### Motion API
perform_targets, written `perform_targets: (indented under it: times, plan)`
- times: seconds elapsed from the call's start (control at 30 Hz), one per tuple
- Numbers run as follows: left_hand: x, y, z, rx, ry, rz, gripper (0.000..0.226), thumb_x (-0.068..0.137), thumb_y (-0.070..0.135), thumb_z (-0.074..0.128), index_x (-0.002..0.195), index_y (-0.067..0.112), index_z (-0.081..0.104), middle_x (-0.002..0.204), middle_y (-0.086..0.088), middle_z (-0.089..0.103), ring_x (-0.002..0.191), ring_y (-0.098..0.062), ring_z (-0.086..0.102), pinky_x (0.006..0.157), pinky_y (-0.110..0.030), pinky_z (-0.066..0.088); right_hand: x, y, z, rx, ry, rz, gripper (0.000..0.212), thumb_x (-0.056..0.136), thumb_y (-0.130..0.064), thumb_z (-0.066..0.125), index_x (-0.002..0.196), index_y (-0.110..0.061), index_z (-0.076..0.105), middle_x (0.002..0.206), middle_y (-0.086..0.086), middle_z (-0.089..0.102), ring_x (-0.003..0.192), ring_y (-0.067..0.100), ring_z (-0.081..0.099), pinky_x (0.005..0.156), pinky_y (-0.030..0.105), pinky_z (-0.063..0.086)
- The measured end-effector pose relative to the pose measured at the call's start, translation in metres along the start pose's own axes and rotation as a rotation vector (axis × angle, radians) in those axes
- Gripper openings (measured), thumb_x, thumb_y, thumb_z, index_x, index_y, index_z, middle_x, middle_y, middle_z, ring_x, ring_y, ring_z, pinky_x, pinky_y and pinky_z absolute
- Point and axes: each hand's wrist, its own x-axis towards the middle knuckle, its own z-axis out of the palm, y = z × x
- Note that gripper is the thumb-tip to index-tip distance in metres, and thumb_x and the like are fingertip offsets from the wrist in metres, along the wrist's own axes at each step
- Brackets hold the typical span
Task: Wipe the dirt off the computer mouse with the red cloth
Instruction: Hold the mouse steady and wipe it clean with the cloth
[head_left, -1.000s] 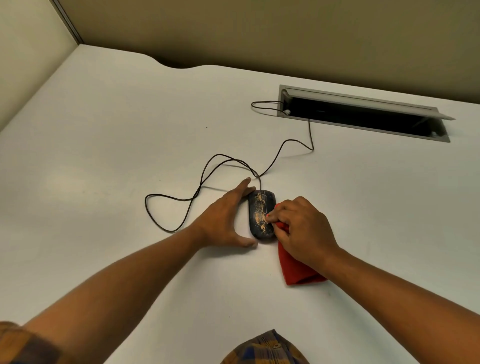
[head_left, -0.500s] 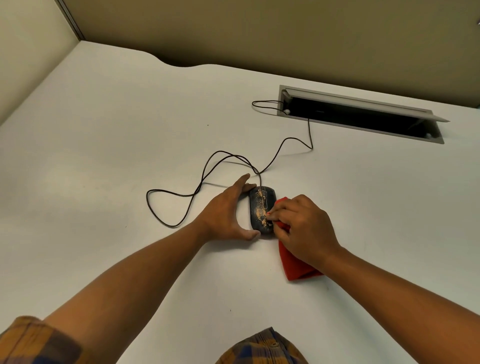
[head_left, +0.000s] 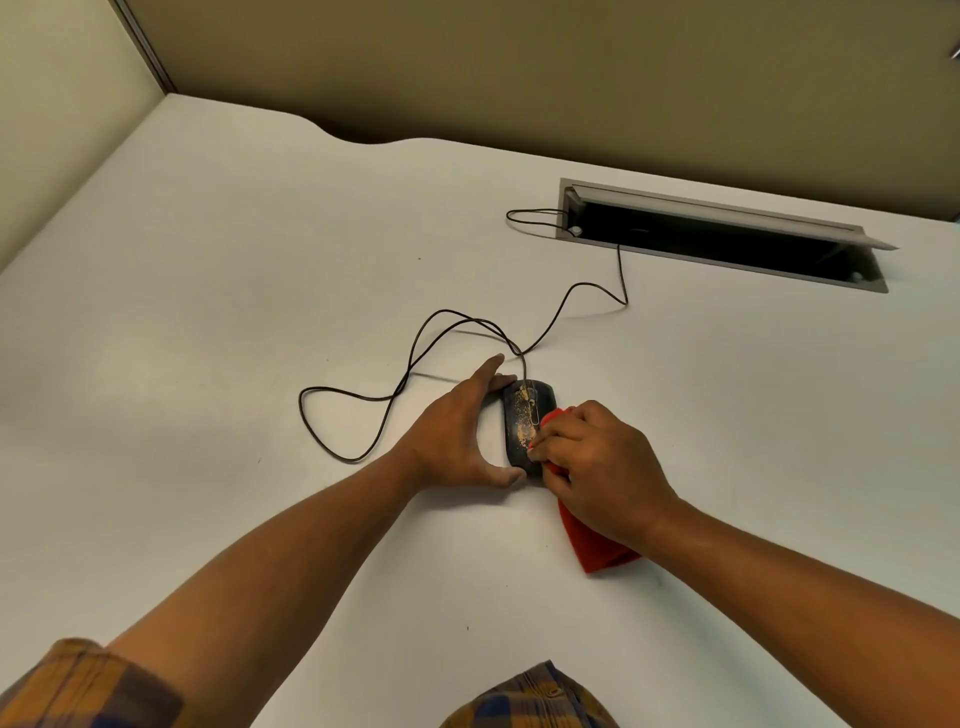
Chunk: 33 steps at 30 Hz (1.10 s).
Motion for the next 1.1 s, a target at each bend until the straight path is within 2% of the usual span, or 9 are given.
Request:
perform_targets:
  times: [0.2, 0.4, 0.57, 0.67, 0.77, 0.97, 1.1]
  plan:
    - [0.0, -0.002, 0.002, 0.002, 0.01, 0.014, 0.131, 0.054, 0.044, 0.091, 0.155, 0.022, 0.011, 0.147, 0.01, 0.045, 0.133, -0.004, 0.043, 0.11, -0.019, 0.033, 0.009, -0.003, -0.001, -0.041, -0.014, -0.04, 0.017, 0.075, -0.021, 0.079, 0.091, -0.016, 0.077, 0.095, -0.001, 0.074, 0.085, 0.025, 0.062, 0.056, 0.036, 0.055]
    - [0.0, -0.003, 0.001, -0.001, 0.017, 0.027, 0.131, 0.053, 0.044, 0.091, 0.155, 0.021, 0.012, 0.147, 0.009, 0.046, 0.133, -0.004, 0.043, 0.108, -0.014, 0.03, -0.016, -0.002, -0.007, -0.059, -0.079, -0.098, 0.016, 0.078, -0.023, 0.078, 0.094, -0.019, 0.078, 0.096, -0.002, 0.074, 0.086, 0.022, 0.064, 0.061, 0.03, 0.053]
    - [0.001, -0.002, 0.002, -0.007, 0.022, 0.026, 0.131, 0.052, 0.047, 0.089, 0.155, 0.022, 0.012, 0.146, 0.009, 0.046, 0.133, -0.003, 0.044, 0.109, -0.02, 0.034, 0.005, -0.011, -0.001, -0.086, -0.022, -0.102, 0.014, 0.077, -0.02, 0.079, 0.09, -0.015, 0.077, 0.092, 0.0, 0.072, 0.083, 0.026, 0.062, 0.055, 0.034, 0.053]
    - [0.001, -0.001, 0.002, -0.019, 0.011, 0.025, 0.13, 0.051, 0.052, 0.084, 0.155, 0.021, 0.012, 0.146, 0.009, 0.046, 0.133, -0.003, 0.044, 0.107, -0.014, 0.032, 0.0, -0.012, 0.005, -0.146, -0.066, -0.141, 0.014, 0.081, -0.021, 0.077, 0.093, -0.013, 0.076, 0.094, 0.003, 0.071, 0.083, 0.026, 0.061, 0.056, 0.033, 0.052]
    - [0.0, -0.001, 0.002, -0.018, 0.019, 0.023, 0.131, 0.05, 0.055, 0.084, 0.155, 0.022, 0.012, 0.146, 0.009, 0.047, 0.132, -0.003, 0.044, 0.106, -0.011, 0.03, -0.018, -0.009, 0.006, -0.144, -0.112, -0.113, 0.01, 0.084, -0.018, 0.071, 0.092, -0.014, 0.075, 0.092, 0.0, 0.069, 0.082, 0.025, 0.058, 0.054, 0.035, 0.051]
    - [-0.001, -0.002, 0.002, -0.012, 0.029, 0.028, 0.133, 0.051, 0.05, 0.09, 0.155, 0.023, 0.011, 0.146, 0.008, 0.046, 0.133, -0.004, 0.044, 0.11, -0.02, 0.033, -0.005, -0.011, -0.001, -0.051, -0.014, 0.037, 0.014, 0.083, -0.022, 0.068, 0.093, -0.019, 0.076, 0.097, -0.004, 0.071, 0.084, 0.023, 0.058, 0.06, 0.034, 0.053]
    - [-0.001, -0.002, 0.002, -0.011, 0.024, 0.026, 0.134, 0.051, 0.054, 0.088, 0.155, 0.023, 0.01, 0.147, 0.007, 0.046, 0.133, -0.005, 0.044, 0.109, -0.018, 0.032, -0.009, -0.015, 0.002, -0.029, -0.068, 0.015, 0.013, 0.083, -0.024, 0.071, 0.094, -0.019, 0.077, 0.096, -0.003, 0.071, 0.085, 0.022, 0.059, 0.061, 0.032, 0.054]
